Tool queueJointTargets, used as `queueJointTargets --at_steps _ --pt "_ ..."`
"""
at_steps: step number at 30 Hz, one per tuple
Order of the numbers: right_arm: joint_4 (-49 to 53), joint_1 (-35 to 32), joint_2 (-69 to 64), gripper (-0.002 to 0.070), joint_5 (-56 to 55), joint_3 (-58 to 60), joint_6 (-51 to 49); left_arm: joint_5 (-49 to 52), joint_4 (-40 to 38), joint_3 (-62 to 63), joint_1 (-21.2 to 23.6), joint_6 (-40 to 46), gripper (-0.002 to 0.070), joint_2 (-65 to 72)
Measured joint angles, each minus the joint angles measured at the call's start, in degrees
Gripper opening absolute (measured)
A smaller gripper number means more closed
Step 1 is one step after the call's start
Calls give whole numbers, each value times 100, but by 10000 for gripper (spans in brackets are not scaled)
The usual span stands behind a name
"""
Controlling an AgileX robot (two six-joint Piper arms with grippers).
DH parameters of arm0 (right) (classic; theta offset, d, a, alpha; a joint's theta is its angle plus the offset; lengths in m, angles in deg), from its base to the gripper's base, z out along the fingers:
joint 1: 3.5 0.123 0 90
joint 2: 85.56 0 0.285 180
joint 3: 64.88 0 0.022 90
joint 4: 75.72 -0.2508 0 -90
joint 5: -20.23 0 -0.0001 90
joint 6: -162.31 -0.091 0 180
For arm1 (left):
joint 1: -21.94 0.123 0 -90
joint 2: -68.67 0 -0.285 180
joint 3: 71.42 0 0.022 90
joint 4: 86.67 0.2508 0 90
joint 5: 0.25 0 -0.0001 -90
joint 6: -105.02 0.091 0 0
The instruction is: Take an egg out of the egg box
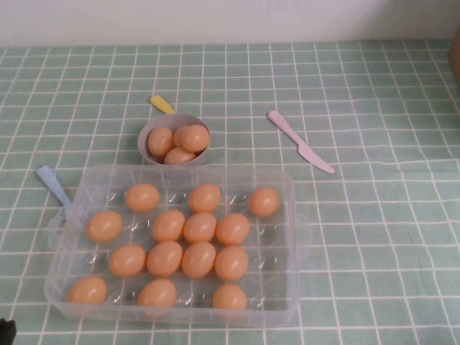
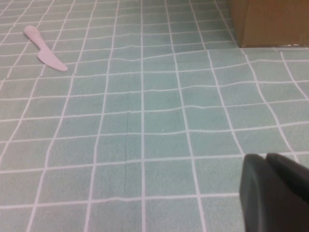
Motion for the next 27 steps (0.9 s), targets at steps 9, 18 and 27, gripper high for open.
queueJointTargets --at_steps 9,18,27 --pt "-2 0 0 -17 0 0 0 0 0 0 0 0 -5 0" --pt "-12 0 0 -17 0 0 0 -22 -50 0 0 0 -5 0" --pt "-15 0 0 -17 0 0 0 -228 -533 0 0 -27 -5 0"
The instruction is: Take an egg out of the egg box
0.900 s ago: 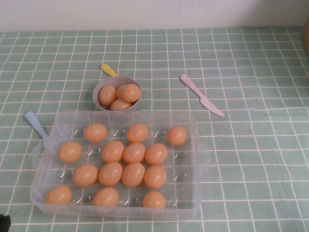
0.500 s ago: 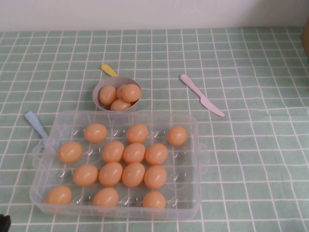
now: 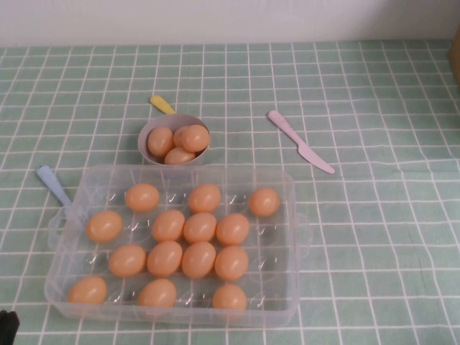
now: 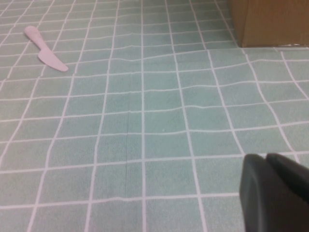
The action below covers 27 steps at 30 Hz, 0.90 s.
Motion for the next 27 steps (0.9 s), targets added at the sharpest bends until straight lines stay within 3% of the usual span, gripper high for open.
queueJointTargets --at_steps 9,20,27 --pt "0 0 0 -17 0 0 0 -527 -1106 0 0 -19 -5 0" --pt "0 0 0 -17 0 0 0 -869 -3138 0 0 -33 -5 0" --pt "0 0 0 -17 0 0 0 -1193 -3345 12 0 61 -5 0"
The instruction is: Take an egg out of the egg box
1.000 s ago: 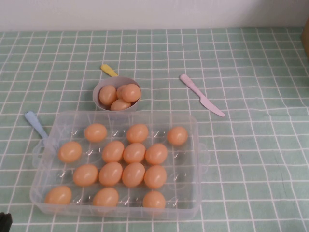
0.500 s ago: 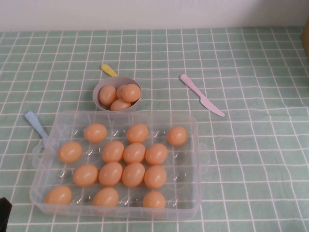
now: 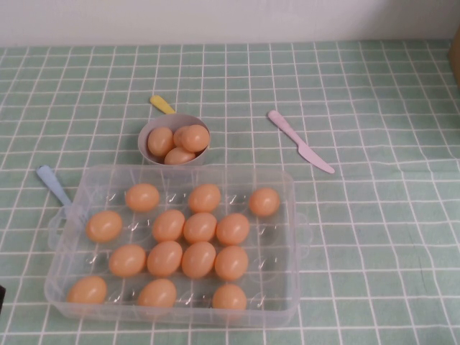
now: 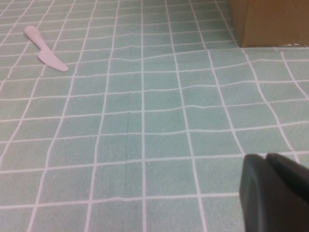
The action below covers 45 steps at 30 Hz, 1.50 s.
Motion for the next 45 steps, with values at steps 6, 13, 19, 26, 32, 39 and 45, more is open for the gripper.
queueJointTargets --at_steps 6,13,19,26,32,39,45 --pt "0 0 0 -17 0 0 0 722 77 841 0 223 -5 577" --pt "-10 0 0 -17 0 0 0 2359 947 2427 0 725 -5 2585" --pt "-10 0 0 -17 0 0 0 4049 1860 3922 0 1554 -5 4408" --pt "-10 0 0 -17 0 0 0 5155 2897 5164 -461 1757 -5 6060" --pt "-10 0 0 -17 0 0 0 5774 4093 5952 -1436 1780 -5 7337" --pt "-10 0 0 -17 0 0 0 6032 4783 6912 -1715 1780 -5 8265" --pt "-10 0 0 -17 0 0 0 6055 4888 7488 -1715 1804 -5 8725"
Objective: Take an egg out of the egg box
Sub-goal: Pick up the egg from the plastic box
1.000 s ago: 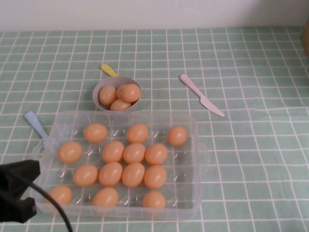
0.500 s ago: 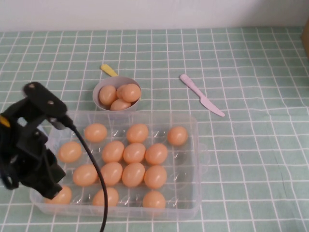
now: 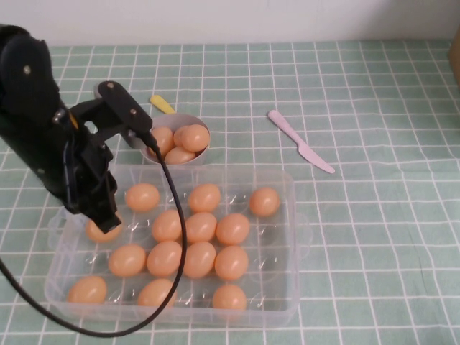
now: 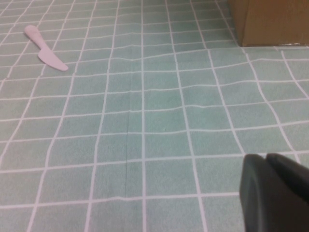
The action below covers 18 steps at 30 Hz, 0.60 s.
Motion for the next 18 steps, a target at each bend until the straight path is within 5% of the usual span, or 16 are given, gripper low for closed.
queueJointTargets --at_steps 6,14,18 --pt "0 0 0 -17 0 0 0 -167 47 99 0 22 39 334" --pt "0 0 0 -17 0 0 0 -262 470 110 0 617 396 492" --pt "0 0 0 -17 0 0 0 -284 520 110 0 875 447 526"
